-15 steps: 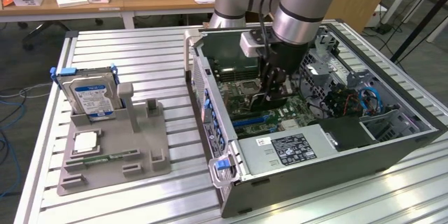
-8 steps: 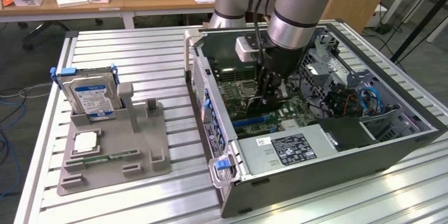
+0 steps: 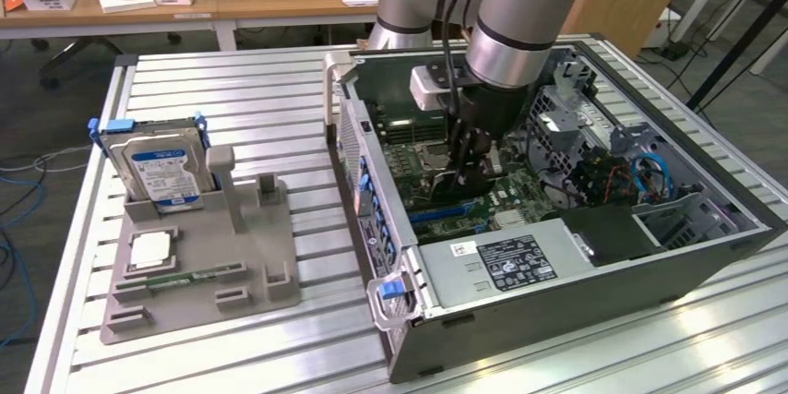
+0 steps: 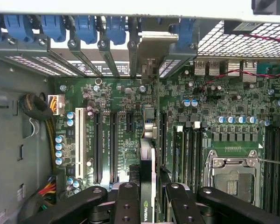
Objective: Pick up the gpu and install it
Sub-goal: 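Insert the gpu into the slot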
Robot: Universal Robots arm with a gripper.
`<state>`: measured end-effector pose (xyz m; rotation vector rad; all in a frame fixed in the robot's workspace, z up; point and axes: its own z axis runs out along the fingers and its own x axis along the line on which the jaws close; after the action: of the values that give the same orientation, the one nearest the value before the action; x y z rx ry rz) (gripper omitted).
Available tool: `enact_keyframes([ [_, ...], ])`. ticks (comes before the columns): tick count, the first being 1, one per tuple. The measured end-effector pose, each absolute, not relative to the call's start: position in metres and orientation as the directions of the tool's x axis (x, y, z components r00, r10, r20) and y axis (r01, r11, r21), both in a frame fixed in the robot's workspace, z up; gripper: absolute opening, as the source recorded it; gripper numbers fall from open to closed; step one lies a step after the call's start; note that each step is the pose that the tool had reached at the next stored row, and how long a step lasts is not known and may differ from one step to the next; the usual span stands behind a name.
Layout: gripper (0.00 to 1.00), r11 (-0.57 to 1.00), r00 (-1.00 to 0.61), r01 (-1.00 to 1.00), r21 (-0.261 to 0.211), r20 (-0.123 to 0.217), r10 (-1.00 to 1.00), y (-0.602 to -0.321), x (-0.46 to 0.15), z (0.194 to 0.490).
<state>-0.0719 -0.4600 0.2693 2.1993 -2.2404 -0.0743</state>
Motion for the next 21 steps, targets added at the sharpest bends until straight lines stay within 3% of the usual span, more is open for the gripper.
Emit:
enact_keyframes([
  [21, 0.26, 0.016, -0.017, -0.999, 0.035, -0.031, -0.999, -0.46, -0.072, 0.256],
])
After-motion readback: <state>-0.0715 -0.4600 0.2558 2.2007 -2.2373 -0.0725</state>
